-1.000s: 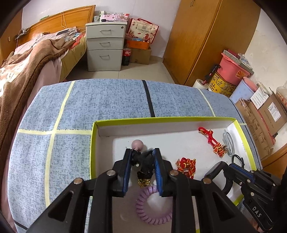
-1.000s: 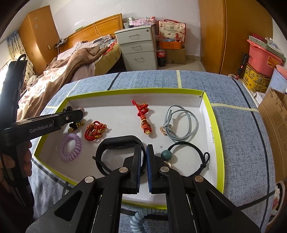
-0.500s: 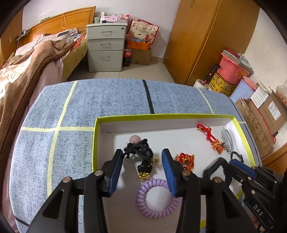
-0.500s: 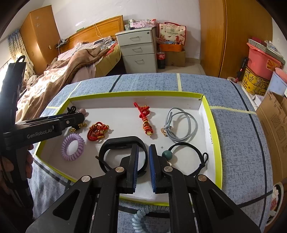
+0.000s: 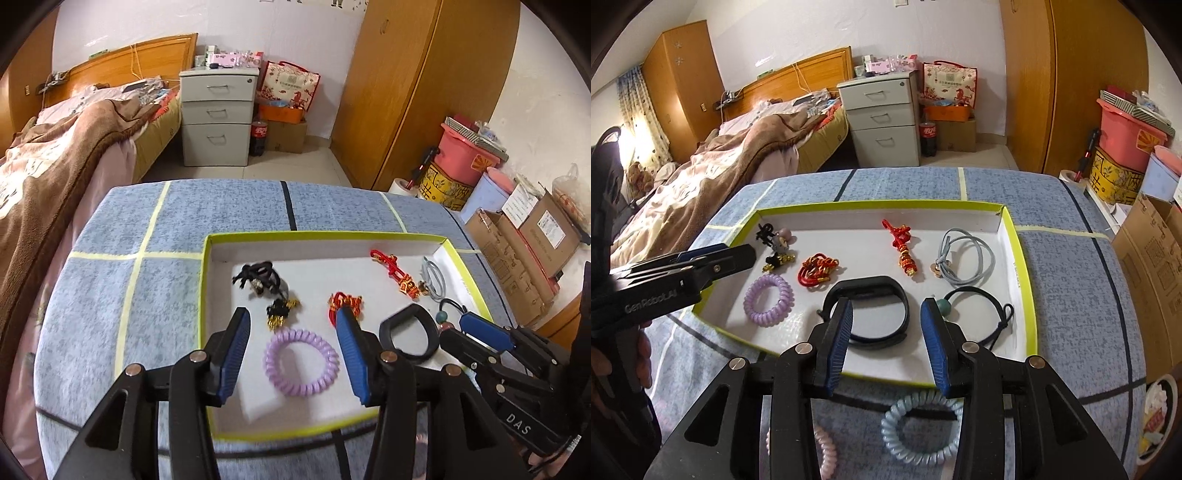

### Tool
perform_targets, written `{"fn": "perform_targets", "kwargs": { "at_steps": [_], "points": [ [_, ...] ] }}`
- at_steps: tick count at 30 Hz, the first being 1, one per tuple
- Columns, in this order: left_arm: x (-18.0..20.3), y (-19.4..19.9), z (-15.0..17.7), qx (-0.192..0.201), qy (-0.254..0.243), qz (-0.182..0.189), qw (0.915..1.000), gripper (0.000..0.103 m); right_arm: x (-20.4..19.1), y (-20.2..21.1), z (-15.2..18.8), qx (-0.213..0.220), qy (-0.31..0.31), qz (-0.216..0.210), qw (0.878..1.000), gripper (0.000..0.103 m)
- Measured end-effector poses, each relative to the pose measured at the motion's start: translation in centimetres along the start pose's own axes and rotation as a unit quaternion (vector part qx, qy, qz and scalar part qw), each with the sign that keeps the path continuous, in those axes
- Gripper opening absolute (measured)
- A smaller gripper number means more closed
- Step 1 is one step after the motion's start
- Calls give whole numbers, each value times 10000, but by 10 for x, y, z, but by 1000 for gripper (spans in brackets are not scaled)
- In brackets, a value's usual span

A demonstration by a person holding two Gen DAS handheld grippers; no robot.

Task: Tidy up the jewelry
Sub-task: 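Carry watch band into box with right gripper while left carries doll clip in, then close right gripper on light-blue coil while left gripper grasps pink coil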

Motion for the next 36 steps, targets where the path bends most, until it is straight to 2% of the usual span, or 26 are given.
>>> {"fn": "perform_targets", "kwargs": {
  "at_steps": [8, 23, 26, 36],
  "points": [
    [4, 28, 23, 158, -96, -153, 9997, 52, -3, 19, 9, 131, -51, -55, 9999, 40],
    [19, 67, 75, 385, -123, -96, 9991, 53, 0, 57, 37, 369, 0, -51, 9993, 40],
    [23, 72, 83, 419, -236, -236, 9986, 53, 4, 61, 43, 378, 40, -6, 9993, 40],
    [31, 77, 112, 350, -250, -41, 9991, 56, 32, 71, 63, 309, -49, 275, 9991, 40]
  ]
}}
Point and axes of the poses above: each gripper's, at about its wrist camera, not at the fingertips, and y roughly against the way its jaws point, x to its right, z to its underside, the point moved 1 cm from there along -y, roughly the way its jaws point
